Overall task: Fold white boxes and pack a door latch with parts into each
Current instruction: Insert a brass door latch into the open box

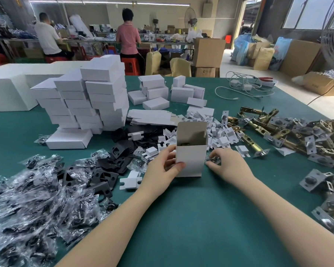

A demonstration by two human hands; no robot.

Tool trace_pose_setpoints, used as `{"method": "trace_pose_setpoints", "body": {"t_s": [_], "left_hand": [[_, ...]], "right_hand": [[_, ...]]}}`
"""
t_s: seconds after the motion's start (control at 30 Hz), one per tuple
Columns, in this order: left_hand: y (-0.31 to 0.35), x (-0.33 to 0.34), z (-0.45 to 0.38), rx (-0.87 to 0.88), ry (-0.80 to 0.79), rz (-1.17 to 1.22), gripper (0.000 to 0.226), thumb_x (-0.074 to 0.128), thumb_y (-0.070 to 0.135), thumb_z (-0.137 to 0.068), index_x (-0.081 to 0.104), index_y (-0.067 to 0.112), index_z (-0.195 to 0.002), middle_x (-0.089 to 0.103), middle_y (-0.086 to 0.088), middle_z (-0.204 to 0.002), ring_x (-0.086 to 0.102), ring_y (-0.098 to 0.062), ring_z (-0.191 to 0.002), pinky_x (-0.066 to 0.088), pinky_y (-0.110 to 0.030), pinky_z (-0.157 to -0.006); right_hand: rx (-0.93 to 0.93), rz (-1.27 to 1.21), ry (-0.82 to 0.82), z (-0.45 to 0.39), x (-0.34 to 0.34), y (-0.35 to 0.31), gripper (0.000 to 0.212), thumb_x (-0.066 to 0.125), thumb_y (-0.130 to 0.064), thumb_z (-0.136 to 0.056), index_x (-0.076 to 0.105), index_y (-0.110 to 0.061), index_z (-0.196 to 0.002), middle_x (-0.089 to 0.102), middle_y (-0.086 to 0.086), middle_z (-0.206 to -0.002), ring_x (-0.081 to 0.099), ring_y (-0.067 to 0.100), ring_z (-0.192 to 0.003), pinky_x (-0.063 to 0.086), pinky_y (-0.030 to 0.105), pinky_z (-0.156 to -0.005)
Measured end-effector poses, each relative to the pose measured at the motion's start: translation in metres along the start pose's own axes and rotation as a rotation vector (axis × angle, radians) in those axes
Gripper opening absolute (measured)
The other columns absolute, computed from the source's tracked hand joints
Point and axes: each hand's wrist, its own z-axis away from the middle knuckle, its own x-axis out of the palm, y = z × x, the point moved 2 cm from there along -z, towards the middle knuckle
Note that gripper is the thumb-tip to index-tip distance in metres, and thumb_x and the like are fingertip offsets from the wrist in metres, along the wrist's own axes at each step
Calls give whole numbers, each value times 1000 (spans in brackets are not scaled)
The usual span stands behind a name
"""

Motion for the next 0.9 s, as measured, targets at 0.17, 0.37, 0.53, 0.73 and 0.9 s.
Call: {"method": "trace_pose_setpoints", "body": {"t_s": [0.17,0.37,0.53,0.73,0.9], "left_hand": [[1,0,0,-2,1,-3,49,66,11,-92,51,52,-116,66,15,-113,64,4,-99,47,-8,-79],[-1,0,0,-11,-1,-17,50,66,14,-92,50,55,-116,66,15,-115,64,3,-101,48,-9,-79],[-3,0,-1,-18,0,-18,49,67,17,-92,51,55,-118,67,13,-115,64,2,-102,50,-11,-81],[-5,0,-2,-19,2,-15,49,68,16,-91,51,53,-119,67,11,-115,65,0,-103,51,-15,-86],[-4,0,-2,-7,-1,-19,52,67,16,-91,51,58,-117,67,13,-115,65,1,-103,49,-11,-81]], "right_hand": [[12,-85,19,0,-10,7,27,61,-49,-91,67,-23,-98,63,-1,-102,60,21,-93,51,36,-79],[217,168,148,-9,-19,36,43,53,-36,-97,50,-23,-137,46,15,-141,43,38,-124,43,45,-94],[206,233,-15,-24,-21,49,37,45,-32,-100,52,-25,-136,50,10,-140,51,32,-124,46,44,-96],[297,141,80,-28,-26,50,32,51,-11,-94,61,-20,-122,60,13,-124,56,34,-112,42,39,-81],[143,-244,369,-23,-38,30,38,57,-6,-88,59,-14,-125,58,15,-116,56,25,-92,44,34,-80]]}}
